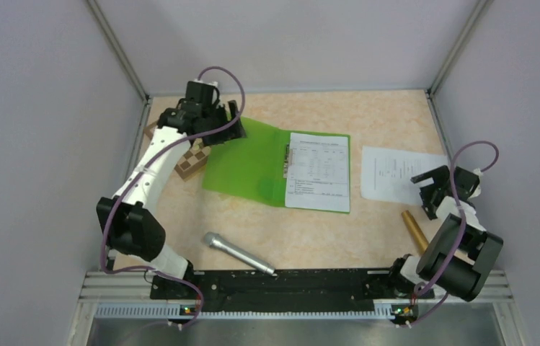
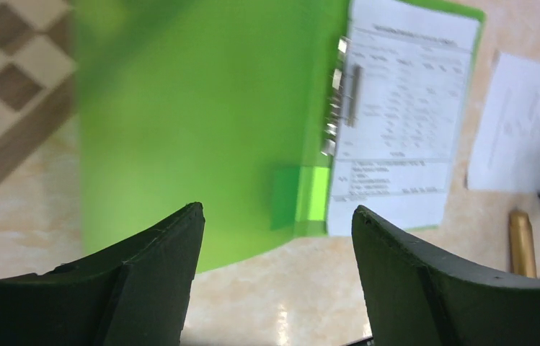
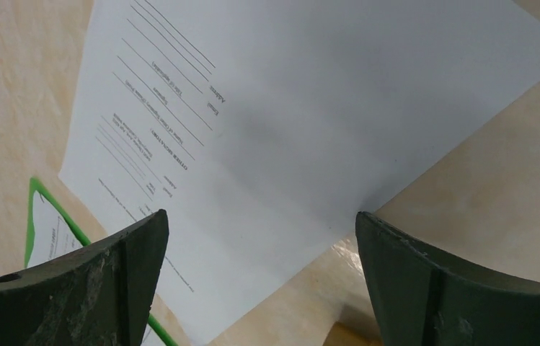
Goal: Put the files into the folder
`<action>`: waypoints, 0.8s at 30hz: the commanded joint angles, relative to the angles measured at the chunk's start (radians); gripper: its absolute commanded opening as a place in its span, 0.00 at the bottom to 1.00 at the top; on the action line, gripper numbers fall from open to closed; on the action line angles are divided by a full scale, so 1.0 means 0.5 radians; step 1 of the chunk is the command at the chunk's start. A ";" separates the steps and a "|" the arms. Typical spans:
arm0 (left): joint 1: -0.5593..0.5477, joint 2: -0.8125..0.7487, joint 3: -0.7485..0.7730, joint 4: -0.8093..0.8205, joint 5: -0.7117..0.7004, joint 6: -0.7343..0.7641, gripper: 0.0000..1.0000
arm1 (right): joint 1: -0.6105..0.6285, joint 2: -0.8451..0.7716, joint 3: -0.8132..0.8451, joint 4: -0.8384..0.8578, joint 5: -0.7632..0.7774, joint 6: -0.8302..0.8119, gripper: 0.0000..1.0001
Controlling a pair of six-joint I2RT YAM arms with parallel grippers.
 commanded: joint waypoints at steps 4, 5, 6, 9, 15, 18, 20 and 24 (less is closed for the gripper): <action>-0.476 0.175 0.151 0.198 0.295 -0.145 0.80 | -0.014 0.395 0.128 0.388 -0.226 -0.076 0.99; -0.514 0.227 0.184 0.197 0.311 -0.150 0.79 | -0.002 0.461 0.183 0.374 -0.219 -0.116 0.98; -0.545 0.263 0.206 0.200 0.324 -0.153 0.79 | 0.017 0.526 0.246 0.353 -0.206 -0.162 0.98; -0.617 0.344 0.243 0.245 0.380 -0.168 0.79 | 0.075 0.729 0.411 0.330 -0.224 -0.260 0.97; -0.752 0.589 0.338 0.479 0.618 -0.272 0.79 | 0.128 0.701 0.434 0.449 -0.319 -0.170 0.97; -0.842 0.764 0.486 0.604 0.690 -0.294 0.79 | 0.126 0.429 0.293 0.483 -0.138 -0.119 0.99; -0.876 0.897 0.643 0.669 0.735 -0.310 0.79 | 0.106 0.300 0.211 0.467 -0.116 -0.088 0.99; -0.897 1.160 0.841 0.831 0.840 -0.445 0.78 | 0.089 0.292 0.145 0.477 -0.198 -0.055 0.99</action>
